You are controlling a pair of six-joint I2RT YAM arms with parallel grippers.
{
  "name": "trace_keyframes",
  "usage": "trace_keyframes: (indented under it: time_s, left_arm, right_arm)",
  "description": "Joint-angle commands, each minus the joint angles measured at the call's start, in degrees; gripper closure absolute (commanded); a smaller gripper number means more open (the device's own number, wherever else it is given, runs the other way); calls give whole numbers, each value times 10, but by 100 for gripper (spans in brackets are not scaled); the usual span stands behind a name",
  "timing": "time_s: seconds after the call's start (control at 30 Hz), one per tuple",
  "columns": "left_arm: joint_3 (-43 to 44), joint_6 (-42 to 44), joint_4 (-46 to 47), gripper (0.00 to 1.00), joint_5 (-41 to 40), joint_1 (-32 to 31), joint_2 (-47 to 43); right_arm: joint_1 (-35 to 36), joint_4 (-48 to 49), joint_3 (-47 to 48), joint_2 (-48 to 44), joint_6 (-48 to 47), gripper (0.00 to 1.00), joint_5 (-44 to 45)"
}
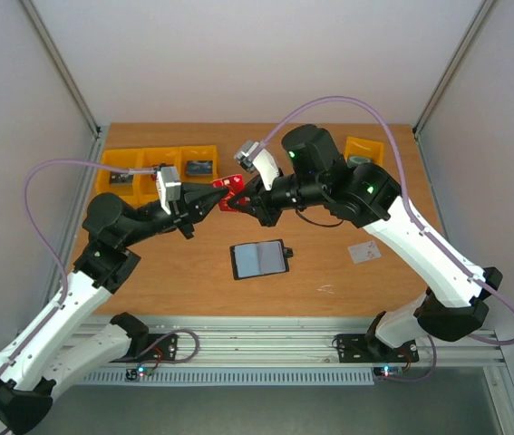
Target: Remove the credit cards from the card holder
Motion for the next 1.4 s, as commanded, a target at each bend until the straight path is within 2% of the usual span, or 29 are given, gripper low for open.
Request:
trace_keyframes:
  time_s: [0.0, 0.13, 0.33, 0.37, 0.47, 0.5, 0.53, 0.63, 0.77, 0.87, 0.97, 1.07, 1.3, 1.37]
  left_arm:
    - [-4, 106, -49, 100, -177, -9, -7]
    - [-8, 125, -43, 100, -209, -19, -5]
    - [-19, 87, -52, 100, -232, -21, -5]
    - [-22, 77, -51, 95, -231, -21, -8]
    - [-34, 70, -27, 40, -204, -18, -24]
    - [-37, 99, -18, 31, -201, -18, -30]
    - [-39, 120, -13, 29, -204, -17, -34]
    - [-41, 235, 10, 29, -193, -13, -39]
    - [-71, 430, 66, 34, -100, -13, -42]
    - [-113, 655, 158, 34, -13, -14, -38]
    - [-134, 886, 293, 34, 36, -16, 7]
    - [-120, 1005, 394, 33, 74, -18, 53]
    - [-103, 1153, 376, 34, 137, -23, 74]
    - [-104, 1173, 368, 38, 144, -25, 74]
  right_arm:
    - [40, 24, 16, 10, 55, 99, 153]
    - [71, 23, 21, 22, 71, 99, 235]
    - [72, 6, 28, 19, 44, 99, 239]
    - [70, -4, 34, 17, 39, 99, 234]
    - [33, -73, 67, 17, 47, 99, 175]
    - [16, -102, 82, 18, 52, 99, 151]
    - [2, -127, 96, 19, 57, 99, 137]
    - [-23, -202, 136, 25, 64, 99, 108]
    - [-35, -281, 196, 48, 79, 99, 54]
    - [-38, -307, 228, 61, 101, 99, 1]
    - [-38, -320, 242, 66, 122, 99, -35]
    - [-38, -324, 240, 72, 139, 99, -53]
    - [-37, -279, 220, 81, 156, 99, -90]
    - [-36, -277, 221, 88, 157, 99, -94]
